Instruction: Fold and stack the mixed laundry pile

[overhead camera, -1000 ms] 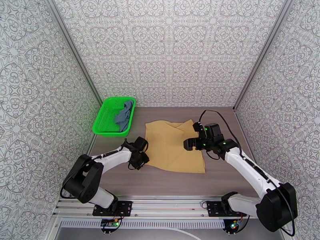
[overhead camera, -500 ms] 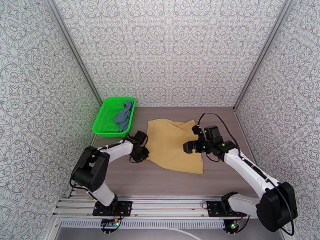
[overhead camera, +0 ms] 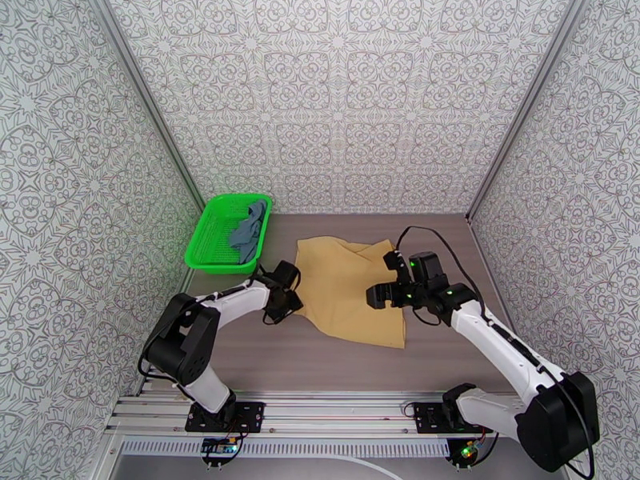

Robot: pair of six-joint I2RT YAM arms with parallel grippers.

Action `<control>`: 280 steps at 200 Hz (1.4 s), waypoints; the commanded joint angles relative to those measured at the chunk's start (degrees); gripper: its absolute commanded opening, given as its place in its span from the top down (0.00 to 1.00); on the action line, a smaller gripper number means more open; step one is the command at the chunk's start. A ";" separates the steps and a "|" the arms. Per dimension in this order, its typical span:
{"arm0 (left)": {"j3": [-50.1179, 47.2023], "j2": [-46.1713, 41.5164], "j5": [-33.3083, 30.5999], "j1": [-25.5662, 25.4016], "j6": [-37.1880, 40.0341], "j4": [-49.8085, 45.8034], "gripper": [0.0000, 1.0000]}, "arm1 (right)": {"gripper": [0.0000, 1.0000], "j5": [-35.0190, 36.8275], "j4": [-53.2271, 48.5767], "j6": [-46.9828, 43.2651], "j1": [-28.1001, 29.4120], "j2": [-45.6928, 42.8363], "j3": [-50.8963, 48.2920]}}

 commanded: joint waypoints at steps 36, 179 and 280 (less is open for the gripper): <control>1.37 -4.18 -2.40 -0.97 -3.51 -3.31 0.42 | 0.03 -1.79 -0.62 -1.86 0.65 0.49 0.42; -1.99 4.55 0.28 0.57 -6.23 0.20 0.44 | 0.03 -3.14 -0.36 -2.66 0.61 1.87 -0.07; 5.24 17.53 -1.66 3.76 0.65 -5.18 0.62 | 0.04 -2.88 -0.88 -2.31 0.63 0.30 -0.52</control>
